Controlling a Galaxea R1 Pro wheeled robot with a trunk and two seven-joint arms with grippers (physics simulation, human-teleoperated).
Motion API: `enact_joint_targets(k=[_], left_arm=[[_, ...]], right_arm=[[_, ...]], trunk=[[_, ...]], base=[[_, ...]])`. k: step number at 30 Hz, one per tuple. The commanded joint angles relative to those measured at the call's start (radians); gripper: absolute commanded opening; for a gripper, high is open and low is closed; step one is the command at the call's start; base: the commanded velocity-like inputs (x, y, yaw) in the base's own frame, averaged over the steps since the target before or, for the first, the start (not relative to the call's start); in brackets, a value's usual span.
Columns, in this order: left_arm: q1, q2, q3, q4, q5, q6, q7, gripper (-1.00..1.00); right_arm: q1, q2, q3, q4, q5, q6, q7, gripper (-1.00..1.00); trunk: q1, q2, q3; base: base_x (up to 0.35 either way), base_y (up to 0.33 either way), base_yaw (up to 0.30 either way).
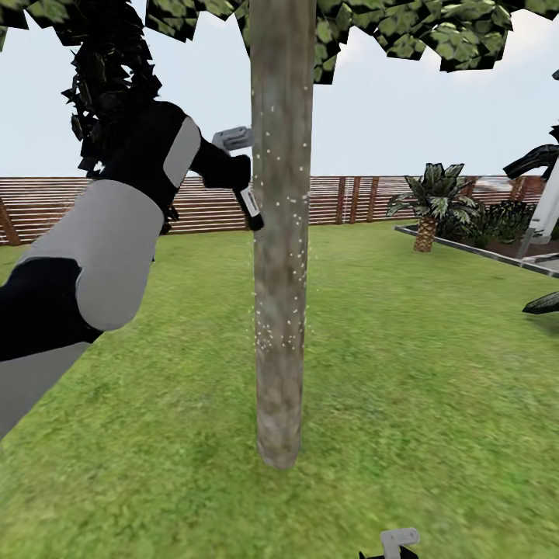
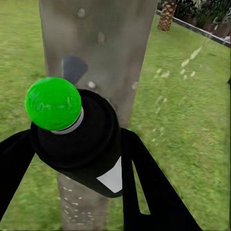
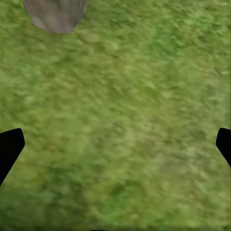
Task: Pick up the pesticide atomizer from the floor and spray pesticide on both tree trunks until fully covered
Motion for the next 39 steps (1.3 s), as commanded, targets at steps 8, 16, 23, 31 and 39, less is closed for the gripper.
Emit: enact_joint_targets(k=[8, 16, 23, 31, 39], left_arm=[[-0.003, -0.001, 0.024, 0.109, 0.005, 0.000, 0.005, -1.00], [-0.003, -0.001, 0.031, 0.237, 0.006, -0.035, 0.004, -1.00], [-0.003, -0.001, 0.031, 0.313, 0.087, -0.106, 0.002, -1.00], [-0.003, -0.001, 0.023, 0.417, 0.070, -0.258, -0.062, -1.00], [-0.003, -0.001, 0.016, 0.419, -0.127, -0.271, -0.226, -1.00]], right_arm=[[-0.001, 0.000, 0.002, 0.001, 0.010, -0.002, -0.008, 1.00], [-0.001, 0.010, 0.002, 0.001, 0.010, -0.002, -0.008, 1.00], [-0.001, 0.011, 0.002, 0.001, 0.010, -0.002, -0.008, 1.00], [-0.001, 0.011, 0.002, 0.001, 0.010, -0.002, -0.008, 1.00], [-0.001, 0.011, 0.002, 0.001, 0.010, -0.002, -0.008, 1.00]], trunk=[[0.001, -0.002, -0.002], [0.001, -0.002, -0.002], [0.001, -0.002, -0.002], [0.001, -0.002, -0.002], [0.001, -0.002, -0.002]], base=[[0.000, 0.000, 0.000], [0.000, 0.000, 0.000], [0.000, 0.000, 0.000], [0.000, 0.000, 0.000], [-0.001, 0.000, 0.000]])
